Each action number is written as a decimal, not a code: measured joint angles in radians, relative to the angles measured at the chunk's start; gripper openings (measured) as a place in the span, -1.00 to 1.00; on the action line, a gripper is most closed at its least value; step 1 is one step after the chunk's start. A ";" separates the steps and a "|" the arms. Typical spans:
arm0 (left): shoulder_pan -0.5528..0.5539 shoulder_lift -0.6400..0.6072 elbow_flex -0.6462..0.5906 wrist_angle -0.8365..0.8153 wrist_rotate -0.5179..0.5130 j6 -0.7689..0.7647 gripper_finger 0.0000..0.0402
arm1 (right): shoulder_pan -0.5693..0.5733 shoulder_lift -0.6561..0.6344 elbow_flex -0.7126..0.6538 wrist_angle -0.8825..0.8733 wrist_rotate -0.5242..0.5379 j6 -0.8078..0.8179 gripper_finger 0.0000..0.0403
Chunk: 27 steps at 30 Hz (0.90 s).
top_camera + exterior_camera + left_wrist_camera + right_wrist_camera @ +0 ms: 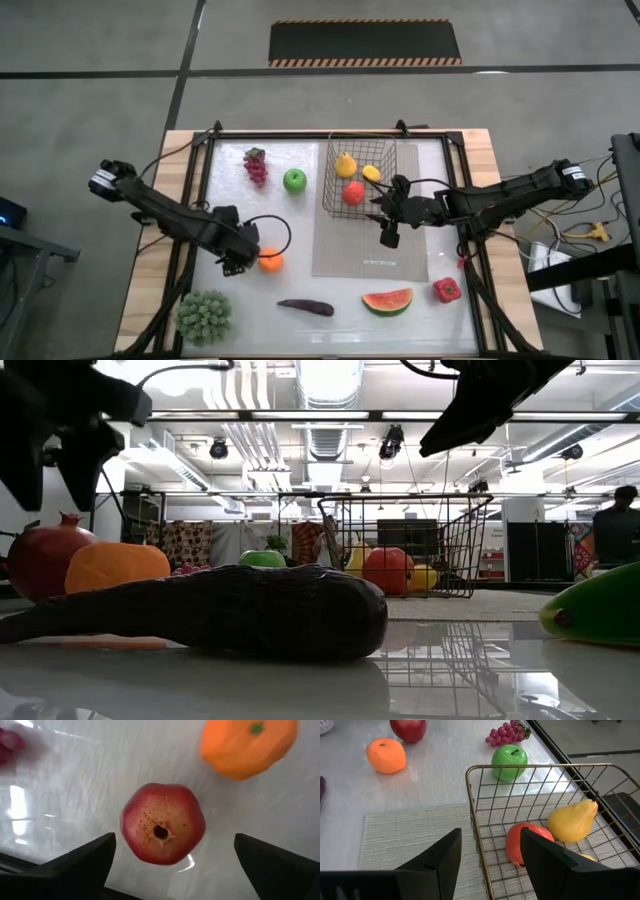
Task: Build produce basket
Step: Put the pomegranate into the wire basket
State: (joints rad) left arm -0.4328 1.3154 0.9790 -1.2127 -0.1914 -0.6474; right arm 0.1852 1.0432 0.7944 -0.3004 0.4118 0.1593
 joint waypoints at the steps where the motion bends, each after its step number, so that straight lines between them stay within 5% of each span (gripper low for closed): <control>1: 0.000 0.007 -0.008 0.002 -0.001 0.005 0.91 | 0.000 0.000 0.000 0.000 0.000 0.000 -0.07; 11: 0.001 0.033 -0.132 0.077 -0.015 0.008 0.78 | 0.000 0.000 0.000 0.002 0.000 0.005 -0.07; 27: 0.001 0.031 -0.135 0.104 -0.028 -0.009 0.37 | 0.000 0.000 0.000 0.002 0.000 0.005 -0.07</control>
State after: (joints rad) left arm -0.4316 1.3465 0.8436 -1.1088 -0.2195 -0.6564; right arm 0.1852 1.0432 0.7944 -0.2989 0.4118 0.1642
